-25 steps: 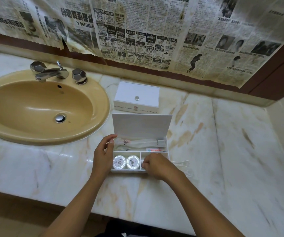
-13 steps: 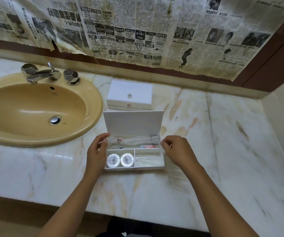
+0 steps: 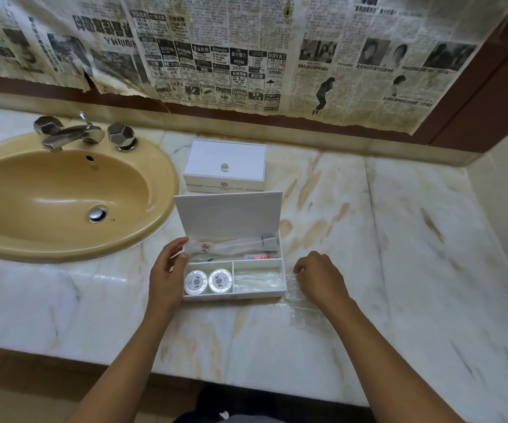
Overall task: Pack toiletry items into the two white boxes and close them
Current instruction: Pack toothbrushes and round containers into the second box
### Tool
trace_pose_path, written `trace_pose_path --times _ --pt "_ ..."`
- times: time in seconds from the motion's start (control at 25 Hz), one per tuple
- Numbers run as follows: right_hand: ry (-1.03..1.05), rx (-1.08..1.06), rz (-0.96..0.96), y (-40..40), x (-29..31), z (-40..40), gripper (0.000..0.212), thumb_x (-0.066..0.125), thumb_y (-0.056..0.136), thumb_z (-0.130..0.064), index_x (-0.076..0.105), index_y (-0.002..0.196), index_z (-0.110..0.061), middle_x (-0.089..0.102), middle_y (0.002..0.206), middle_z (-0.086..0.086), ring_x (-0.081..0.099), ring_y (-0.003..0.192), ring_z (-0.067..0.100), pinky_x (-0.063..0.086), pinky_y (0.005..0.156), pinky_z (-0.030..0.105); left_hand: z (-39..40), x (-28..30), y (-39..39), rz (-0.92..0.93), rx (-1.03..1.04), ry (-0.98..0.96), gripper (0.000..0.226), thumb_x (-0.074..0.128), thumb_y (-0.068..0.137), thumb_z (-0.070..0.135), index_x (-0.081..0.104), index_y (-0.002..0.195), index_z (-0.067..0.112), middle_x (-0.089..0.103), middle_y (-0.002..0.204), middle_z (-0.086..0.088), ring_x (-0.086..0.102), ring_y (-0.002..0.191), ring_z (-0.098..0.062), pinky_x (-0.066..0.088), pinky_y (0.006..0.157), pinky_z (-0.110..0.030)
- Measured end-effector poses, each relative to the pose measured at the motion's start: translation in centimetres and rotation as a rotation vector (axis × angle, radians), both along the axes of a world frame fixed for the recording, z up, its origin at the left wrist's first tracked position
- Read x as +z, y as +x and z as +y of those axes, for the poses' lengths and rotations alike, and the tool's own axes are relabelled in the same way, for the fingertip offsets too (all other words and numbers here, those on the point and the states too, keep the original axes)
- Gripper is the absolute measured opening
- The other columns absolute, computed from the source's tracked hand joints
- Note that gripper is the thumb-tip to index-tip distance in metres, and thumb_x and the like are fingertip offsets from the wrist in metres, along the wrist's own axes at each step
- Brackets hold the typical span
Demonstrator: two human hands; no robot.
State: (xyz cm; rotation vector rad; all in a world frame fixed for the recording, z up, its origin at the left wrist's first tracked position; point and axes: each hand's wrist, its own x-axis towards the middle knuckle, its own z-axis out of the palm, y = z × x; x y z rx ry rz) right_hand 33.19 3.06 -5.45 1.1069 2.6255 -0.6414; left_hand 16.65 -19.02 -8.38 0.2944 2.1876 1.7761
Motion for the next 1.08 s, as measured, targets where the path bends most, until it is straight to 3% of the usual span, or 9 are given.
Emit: trace_pose_path --times 0.16,0.36,0.52,0.72,0.92,1.08 --pt "0.028 0.000 0.013 0.1 0.7 0.1 0.035 0.045 0.087 -0.001 0.070 0.103 -0.019 0.065 0.107 0.001 0.055 0.102 0.023 0.046 0.083 0.034 0.0 0.0 0.1 0.003 -0.002 0.010 0.031 0.050 0.099 0.007 0.062 0.113 0.032 0.062 0.121 0.004 0.056 0.112 -0.003 0.043 0.085 -0.006" --pt "0.042 -0.067 0.053 -0.5 2.5 0.2 0.026 0.041 0.090 -0.002 0.059 0.103 -0.015 0.064 0.095 0.003 0.055 0.079 0.023 0.041 0.066 0.029 0.0 -0.1 0.0 0.005 -0.008 0.004 0.030 0.049 0.099 0.007 0.062 0.116 0.029 0.062 0.121 0.002 0.057 0.111 -0.004 0.043 0.086 -0.010" --pt "0.050 -0.090 0.165 -1.5 4.5 -0.3 0.022 0.042 0.093 -0.003 0.057 0.105 -0.016 0.062 0.092 0.001 0.056 0.079 0.022 0.047 0.069 0.032 -0.1 0.0 0.0 -0.001 -0.013 0.011 0.029 0.050 0.099 0.006 0.062 0.116 0.026 0.062 0.120 0.002 0.057 0.102 0.012 0.040 0.081 -0.002" --pt "-0.035 0.028 0.334 -3.4 6.4 -2.9 0.015 0.049 0.095 -0.015 0.063 0.096 -0.018 0.066 0.091 -0.001 0.059 0.081 0.021 0.047 0.070 0.030 -0.1 0.0 0.0 -0.013 -0.013 0.021 0.029 0.050 0.099 0.006 0.062 0.117 0.026 0.063 0.119 0.002 0.057 0.099 0.014 0.041 0.079 -0.001" --pt "0.000 0.256 0.063 -4.8 4.2 -5.9 0.022 0.052 0.086 -0.005 0.069 0.094 -0.017 0.066 0.101 0.004 0.062 0.092 0.025 0.040 0.070 0.025 -0.2 -0.1 -0.1 -0.036 -0.013 0.041 0.029 0.051 0.099 0.006 0.063 0.115 0.027 0.064 0.118 0.002 0.059 0.096 0.010 0.042 0.079 -0.004" --pt "0.034 0.286 -0.072 -5.6 3.0 -6.6 0.026 0.054 0.083 0.000 0.068 0.102 -0.011 0.064 0.108 0.010 0.063 0.097 0.029 0.046 0.078 0.029 -0.2 0.0 -0.2 -0.028 -0.023 0.036 0.030 0.051 0.098 0.006 0.062 0.115 0.028 0.063 0.117 0.004 0.059 0.096 0.012 0.041 0.079 -0.003"
